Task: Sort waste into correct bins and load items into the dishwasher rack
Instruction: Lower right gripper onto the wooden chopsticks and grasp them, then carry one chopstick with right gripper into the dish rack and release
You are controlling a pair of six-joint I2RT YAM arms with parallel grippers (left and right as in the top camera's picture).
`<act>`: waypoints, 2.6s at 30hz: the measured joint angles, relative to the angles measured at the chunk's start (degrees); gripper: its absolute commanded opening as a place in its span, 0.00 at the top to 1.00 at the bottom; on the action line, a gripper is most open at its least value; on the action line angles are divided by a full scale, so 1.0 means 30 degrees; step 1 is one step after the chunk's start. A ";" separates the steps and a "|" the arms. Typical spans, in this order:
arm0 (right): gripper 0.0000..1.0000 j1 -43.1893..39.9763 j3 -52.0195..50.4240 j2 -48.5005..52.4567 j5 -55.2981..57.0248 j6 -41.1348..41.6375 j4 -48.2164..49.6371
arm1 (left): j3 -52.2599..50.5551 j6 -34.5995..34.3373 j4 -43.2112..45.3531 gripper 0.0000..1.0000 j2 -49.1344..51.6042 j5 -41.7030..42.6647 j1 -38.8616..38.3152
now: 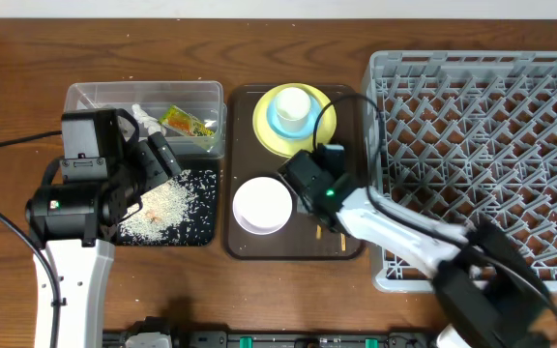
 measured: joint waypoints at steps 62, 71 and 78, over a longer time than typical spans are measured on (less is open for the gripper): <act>0.99 0.1086 0.0299 0.2958 0.0954 0.5472 0.0976 | 0.0000 0.0000 0.0000 0.09 0.0015 0.0000 0.0000; 0.99 0.0561 0.0124 0.2106 0.1042 0.3213 0.0466 | 0.0000 0.0000 0.0000 0.09 0.0015 0.0000 0.0007; 0.99 0.0510 0.0066 -0.2805 0.1341 -0.0437 -0.0233 | 0.0000 0.0000 0.0000 0.09 0.0015 0.0000 0.0000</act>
